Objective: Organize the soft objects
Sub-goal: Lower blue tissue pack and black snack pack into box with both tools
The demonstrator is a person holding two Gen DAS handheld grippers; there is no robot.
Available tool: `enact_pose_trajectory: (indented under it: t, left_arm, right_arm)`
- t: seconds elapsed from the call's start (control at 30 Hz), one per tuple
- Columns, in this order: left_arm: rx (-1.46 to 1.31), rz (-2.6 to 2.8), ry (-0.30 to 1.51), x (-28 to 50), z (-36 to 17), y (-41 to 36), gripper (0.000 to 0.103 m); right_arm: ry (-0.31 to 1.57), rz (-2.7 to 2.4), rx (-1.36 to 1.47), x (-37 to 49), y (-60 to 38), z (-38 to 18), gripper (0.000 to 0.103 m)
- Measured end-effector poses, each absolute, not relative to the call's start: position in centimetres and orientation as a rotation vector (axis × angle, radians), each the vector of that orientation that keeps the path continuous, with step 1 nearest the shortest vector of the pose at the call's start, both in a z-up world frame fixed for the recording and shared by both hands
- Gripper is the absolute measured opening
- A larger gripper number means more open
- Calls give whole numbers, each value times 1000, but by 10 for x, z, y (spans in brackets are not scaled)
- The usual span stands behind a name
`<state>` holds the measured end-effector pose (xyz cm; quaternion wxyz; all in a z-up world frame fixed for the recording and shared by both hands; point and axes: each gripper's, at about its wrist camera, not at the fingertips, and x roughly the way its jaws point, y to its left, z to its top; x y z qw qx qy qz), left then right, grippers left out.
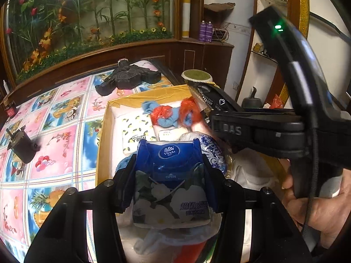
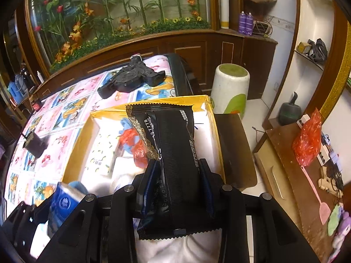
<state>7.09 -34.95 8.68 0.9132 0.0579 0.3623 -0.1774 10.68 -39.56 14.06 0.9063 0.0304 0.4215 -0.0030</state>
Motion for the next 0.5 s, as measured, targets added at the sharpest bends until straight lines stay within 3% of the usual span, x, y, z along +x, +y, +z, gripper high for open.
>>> enact_pose_trajectory:
  t: [0.5]
  left_arm:
    - [179, -361, 692, 61, 81, -357, 51]
  right_arm:
    - [915, -25, 17, 155, -375, 115, 38]
